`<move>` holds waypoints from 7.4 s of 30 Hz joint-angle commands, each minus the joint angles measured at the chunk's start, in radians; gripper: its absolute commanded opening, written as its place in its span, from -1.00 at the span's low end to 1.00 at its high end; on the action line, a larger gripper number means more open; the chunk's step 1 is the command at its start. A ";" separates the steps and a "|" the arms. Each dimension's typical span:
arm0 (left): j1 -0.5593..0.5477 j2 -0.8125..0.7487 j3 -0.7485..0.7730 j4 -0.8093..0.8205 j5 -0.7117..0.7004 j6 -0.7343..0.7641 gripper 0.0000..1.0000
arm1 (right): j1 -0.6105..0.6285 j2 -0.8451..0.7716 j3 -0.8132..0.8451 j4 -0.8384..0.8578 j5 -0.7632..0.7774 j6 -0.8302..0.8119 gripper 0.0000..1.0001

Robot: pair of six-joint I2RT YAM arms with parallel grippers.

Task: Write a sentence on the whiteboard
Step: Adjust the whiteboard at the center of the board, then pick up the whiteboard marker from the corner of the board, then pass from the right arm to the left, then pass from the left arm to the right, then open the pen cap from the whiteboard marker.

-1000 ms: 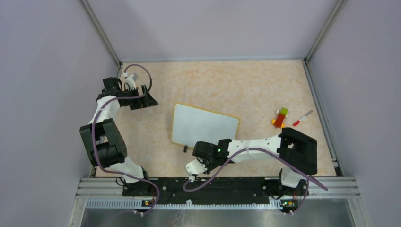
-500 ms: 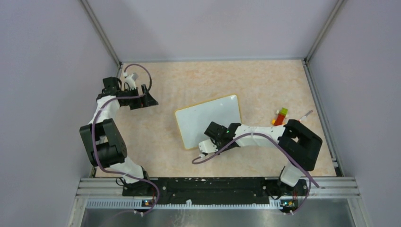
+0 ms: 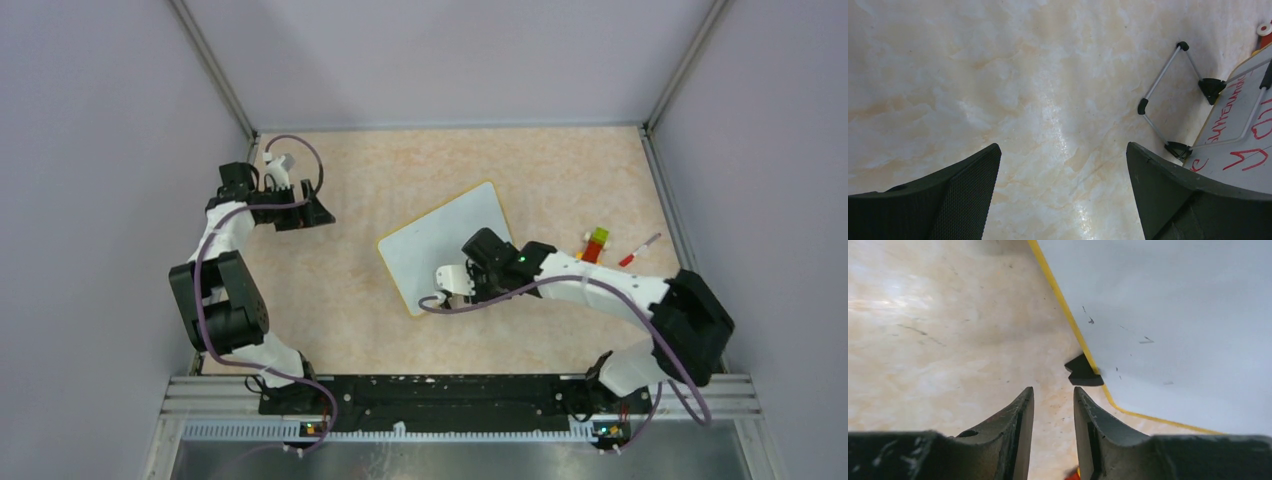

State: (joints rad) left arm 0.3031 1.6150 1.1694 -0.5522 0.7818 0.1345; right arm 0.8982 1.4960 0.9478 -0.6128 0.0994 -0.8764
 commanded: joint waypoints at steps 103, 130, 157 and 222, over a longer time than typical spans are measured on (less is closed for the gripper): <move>-0.990 0.039 0.474 0.396 -0.337 -0.324 0.69 | -0.604 -0.200 0.460 0.254 -0.274 1.745 -1.00; -0.919 -0.065 0.376 0.228 -0.239 -0.003 -1.00 | -0.662 -0.283 0.336 0.389 -0.791 1.394 0.26; -0.959 -0.129 0.370 -0.228 0.014 0.477 -1.00 | -0.521 -0.220 0.390 0.069 -1.135 1.093 -0.05; -0.773 -0.297 0.198 -0.227 0.028 0.400 -1.00 | -0.726 -0.227 0.538 -0.294 -1.157 0.767 -1.00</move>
State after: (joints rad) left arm -0.5758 1.3697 1.3792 -0.7010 0.7681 0.5110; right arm 0.2356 1.2949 1.4178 -0.8352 -1.0328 -0.0246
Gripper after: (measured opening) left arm 0.071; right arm 0.108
